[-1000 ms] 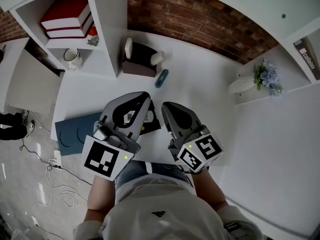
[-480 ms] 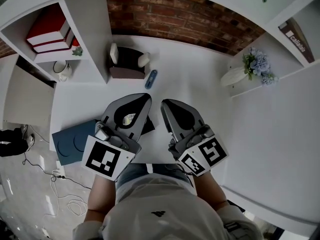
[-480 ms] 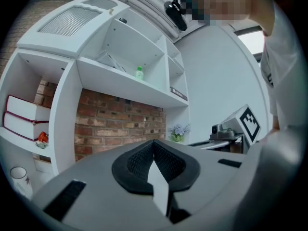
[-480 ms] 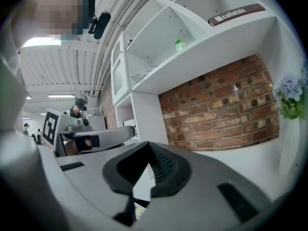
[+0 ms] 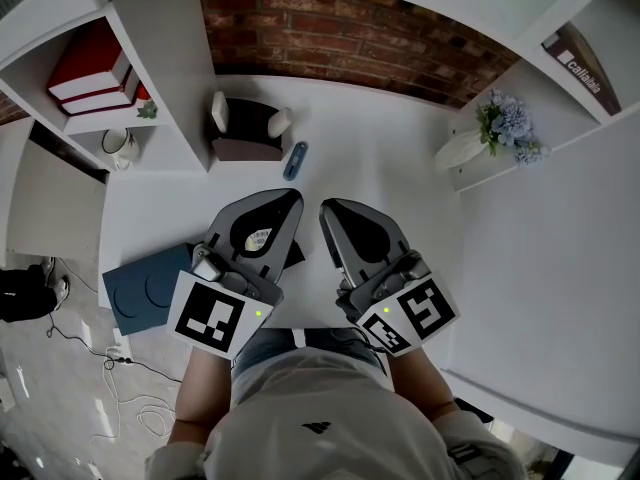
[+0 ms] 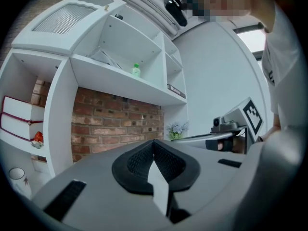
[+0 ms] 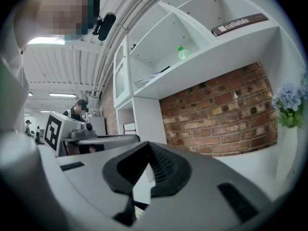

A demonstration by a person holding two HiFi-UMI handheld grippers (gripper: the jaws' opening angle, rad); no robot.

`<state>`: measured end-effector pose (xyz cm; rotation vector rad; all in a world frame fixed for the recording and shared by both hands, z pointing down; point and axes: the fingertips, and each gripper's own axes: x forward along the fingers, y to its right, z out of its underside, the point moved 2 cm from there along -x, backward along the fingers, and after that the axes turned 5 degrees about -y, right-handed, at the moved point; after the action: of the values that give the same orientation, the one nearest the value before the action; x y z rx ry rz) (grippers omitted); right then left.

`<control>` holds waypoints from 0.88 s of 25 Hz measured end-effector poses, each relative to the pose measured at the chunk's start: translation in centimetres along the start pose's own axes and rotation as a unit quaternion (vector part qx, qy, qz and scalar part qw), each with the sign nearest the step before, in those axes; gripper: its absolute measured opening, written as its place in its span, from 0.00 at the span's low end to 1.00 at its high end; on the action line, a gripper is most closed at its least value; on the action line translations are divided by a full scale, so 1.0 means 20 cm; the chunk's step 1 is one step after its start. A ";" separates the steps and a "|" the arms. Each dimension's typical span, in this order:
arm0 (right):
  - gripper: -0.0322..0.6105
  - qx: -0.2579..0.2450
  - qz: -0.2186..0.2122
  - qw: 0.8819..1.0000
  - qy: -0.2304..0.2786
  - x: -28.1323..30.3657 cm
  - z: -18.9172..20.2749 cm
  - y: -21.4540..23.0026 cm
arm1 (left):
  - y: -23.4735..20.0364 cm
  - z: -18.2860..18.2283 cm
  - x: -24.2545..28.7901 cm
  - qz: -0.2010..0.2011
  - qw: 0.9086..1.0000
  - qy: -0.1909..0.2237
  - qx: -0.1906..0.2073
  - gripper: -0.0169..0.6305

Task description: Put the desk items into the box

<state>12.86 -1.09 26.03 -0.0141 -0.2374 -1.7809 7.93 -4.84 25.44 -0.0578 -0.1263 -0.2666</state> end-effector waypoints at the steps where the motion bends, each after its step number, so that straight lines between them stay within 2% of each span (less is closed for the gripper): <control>1: 0.06 0.001 0.000 1.000 0.001 0.00 0.00 0.00 | 0.00 0.00 0.00 0.000 1.000 0.002 -0.005 0.05; 8: 0.06 -0.007 -0.004 1.000 0.000 -0.02 -0.02 0.01 | 0.03 -0.01 -0.01 -0.006 1.000 0.003 0.005 0.05; 22: 0.07 -0.033 -0.030 0.999 -0.024 0.10 -0.04 0.10 | -0.04 0.00 -0.12 -0.072 0.997 0.011 -0.013 0.05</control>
<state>14.33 -3.62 25.89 -0.0981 -0.2153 -1.8494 5.48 -5.00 25.17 -0.0709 -0.1060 -0.4123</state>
